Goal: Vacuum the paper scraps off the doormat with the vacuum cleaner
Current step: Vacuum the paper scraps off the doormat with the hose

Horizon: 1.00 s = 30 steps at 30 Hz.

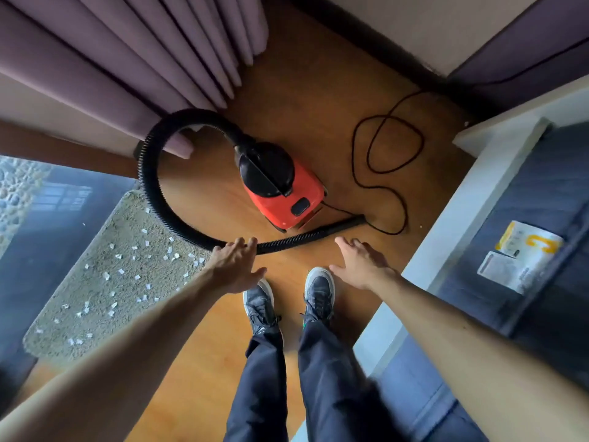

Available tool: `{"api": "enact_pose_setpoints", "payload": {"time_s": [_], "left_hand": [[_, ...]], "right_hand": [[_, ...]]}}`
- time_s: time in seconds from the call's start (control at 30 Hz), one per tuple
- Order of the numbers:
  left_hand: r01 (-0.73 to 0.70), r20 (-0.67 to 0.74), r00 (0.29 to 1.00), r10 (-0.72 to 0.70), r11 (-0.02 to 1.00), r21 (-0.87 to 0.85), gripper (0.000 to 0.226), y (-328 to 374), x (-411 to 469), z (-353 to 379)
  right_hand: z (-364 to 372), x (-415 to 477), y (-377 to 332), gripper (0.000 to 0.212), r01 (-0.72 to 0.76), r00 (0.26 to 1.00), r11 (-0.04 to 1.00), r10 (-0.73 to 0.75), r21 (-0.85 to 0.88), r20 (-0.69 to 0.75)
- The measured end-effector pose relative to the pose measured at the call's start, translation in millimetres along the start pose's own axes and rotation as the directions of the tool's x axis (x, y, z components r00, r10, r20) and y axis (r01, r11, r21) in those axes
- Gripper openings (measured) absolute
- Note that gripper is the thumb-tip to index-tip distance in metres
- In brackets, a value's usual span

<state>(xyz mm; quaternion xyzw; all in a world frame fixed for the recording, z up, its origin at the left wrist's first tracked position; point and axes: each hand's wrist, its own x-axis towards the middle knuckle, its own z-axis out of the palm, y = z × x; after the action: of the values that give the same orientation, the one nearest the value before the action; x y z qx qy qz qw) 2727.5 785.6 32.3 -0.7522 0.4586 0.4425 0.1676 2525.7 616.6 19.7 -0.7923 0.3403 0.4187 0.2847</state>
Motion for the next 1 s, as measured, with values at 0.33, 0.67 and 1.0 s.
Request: {"api": "enact_pose_setpoints", "payload": {"time_s": [0.33, 0.67, 1.0], "left_hand": [[-0.052, -0.004, 0.999, 0.052, 0.998, 0.031, 0.063, -25.8, 127.4, 80.6], [-0.061, 0.003, 0.998, 0.061, 0.997, 0.041, 0.058, -46.4, 198.5, 150.2], [-0.147, -0.058, 0.986, 0.155, 0.982, 0.115, 0.046, -66.4, 206.0, 189.8]], "right_hand": [[101.7, 122.8, 5.2, 0.052, -0.031, 0.998, 0.999, 0.029, 0.034, 0.049], [147.9, 229.8, -16.1, 0.052, -0.423, 0.891, 0.589, 0.408, 0.689, 0.197], [173.6, 280.0, -34.1, 0.050, -0.379, 0.777, -0.397, 0.354, 0.836, 0.520]]}}
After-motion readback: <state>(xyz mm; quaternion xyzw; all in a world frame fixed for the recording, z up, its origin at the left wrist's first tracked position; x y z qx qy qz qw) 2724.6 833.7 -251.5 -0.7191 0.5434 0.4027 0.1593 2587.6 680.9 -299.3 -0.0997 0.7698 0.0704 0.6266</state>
